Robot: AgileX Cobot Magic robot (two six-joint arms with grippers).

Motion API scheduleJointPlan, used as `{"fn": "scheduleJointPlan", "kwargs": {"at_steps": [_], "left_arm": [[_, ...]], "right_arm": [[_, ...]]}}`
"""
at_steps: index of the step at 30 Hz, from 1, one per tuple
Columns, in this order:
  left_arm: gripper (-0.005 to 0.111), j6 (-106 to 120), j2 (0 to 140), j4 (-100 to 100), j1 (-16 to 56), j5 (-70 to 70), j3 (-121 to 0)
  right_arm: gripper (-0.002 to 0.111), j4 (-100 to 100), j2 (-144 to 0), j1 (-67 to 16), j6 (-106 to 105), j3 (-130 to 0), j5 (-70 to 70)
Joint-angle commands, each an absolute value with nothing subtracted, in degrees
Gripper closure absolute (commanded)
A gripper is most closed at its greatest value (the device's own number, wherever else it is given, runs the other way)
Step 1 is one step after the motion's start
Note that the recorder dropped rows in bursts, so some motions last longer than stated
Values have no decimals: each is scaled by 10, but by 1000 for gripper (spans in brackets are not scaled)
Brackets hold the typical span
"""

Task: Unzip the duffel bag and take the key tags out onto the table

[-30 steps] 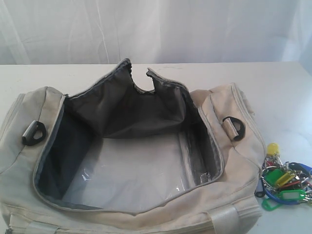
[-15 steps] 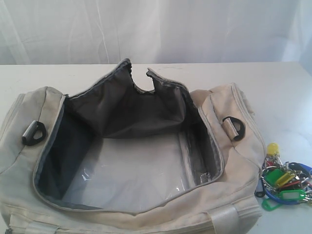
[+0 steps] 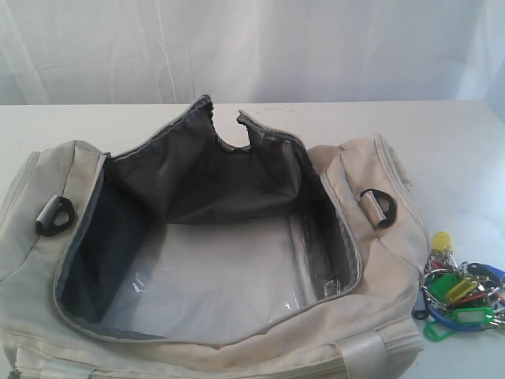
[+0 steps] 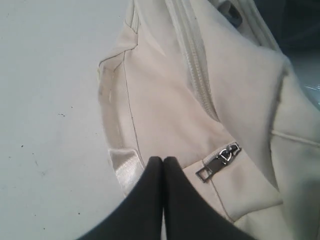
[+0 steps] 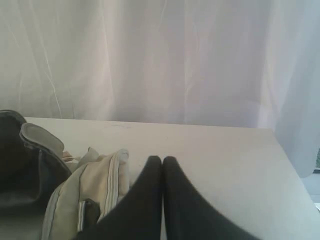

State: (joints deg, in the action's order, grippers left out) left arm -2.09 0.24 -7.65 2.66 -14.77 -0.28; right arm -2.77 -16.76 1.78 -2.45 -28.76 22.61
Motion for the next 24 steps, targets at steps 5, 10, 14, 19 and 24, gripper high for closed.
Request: {"fn": "scheduleJointPlan", "kwargs": {"at_steps": [5, 10, 14, 19, 24], "left_arm": [[107, 37, 0, -84, 19, -140, 0], [107, 45, 0, -84, 7, -141, 0], [107, 45, 0, -84, 7, -140, 0], [107, 45, 0, -85, 7, -129, 0], [107, 45, 0, -26, 2, -129, 0]], "right_arm": [[108, -29, -165, 17, -28, -285, 222], [108, -29, -165, 17, -28, -285, 222], [108, -29, -165, 17, -28, -285, 222], [108, -29, -165, 17, -28, -285, 222], [108, -29, -165, 17, -28, -285, 222]]}}
